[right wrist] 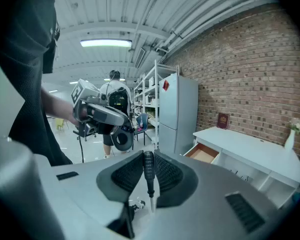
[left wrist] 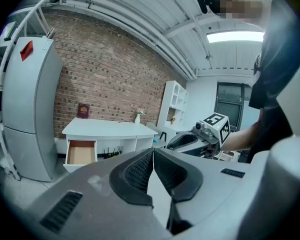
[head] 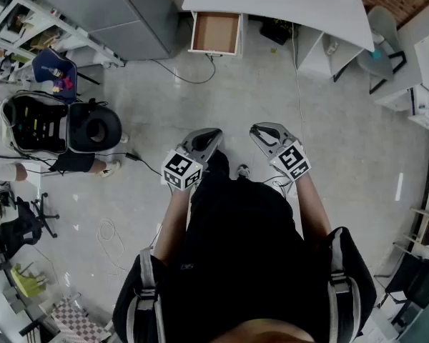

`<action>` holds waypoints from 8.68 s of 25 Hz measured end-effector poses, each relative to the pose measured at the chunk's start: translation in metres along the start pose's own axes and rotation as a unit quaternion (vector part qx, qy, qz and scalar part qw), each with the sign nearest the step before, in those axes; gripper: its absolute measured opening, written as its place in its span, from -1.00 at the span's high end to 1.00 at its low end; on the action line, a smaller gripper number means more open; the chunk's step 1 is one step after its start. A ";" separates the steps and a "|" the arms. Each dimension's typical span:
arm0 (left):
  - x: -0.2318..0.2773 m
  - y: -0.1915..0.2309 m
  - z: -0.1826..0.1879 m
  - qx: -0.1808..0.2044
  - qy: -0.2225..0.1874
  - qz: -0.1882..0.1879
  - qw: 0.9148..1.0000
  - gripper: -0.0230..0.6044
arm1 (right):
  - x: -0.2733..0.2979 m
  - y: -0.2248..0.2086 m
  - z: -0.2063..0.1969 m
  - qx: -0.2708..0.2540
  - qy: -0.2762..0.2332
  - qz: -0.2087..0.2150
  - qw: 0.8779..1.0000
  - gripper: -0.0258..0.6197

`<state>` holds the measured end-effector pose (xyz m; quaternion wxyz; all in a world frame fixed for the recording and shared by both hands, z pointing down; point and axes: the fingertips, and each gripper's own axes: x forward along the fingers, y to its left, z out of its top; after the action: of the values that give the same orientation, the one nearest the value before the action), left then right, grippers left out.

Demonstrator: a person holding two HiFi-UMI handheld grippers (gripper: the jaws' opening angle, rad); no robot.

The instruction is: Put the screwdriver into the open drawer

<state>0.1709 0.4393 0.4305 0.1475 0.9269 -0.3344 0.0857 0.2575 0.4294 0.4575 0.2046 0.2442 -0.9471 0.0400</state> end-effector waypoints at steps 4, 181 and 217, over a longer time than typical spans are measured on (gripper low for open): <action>0.000 0.003 0.004 0.001 0.000 -0.002 1.000 0.87 | 0.002 0.001 0.002 0.001 0.003 0.001 1.000 0.55; 0.242 0.521 -0.056 -0.221 0.061 0.082 0.970 0.87 | 0.571 -0.418 -0.209 -0.007 0.303 0.178 0.936 0.55; 0.243 0.533 -0.122 -0.274 0.052 0.124 0.952 0.87 | 0.643 -0.436 -0.343 -0.096 0.423 0.167 0.885 0.54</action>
<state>0.0048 -0.0556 0.7234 0.4008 0.7963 -0.4496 0.0565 0.0799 -0.1802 1.0223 0.5988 0.0220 -0.7964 0.0822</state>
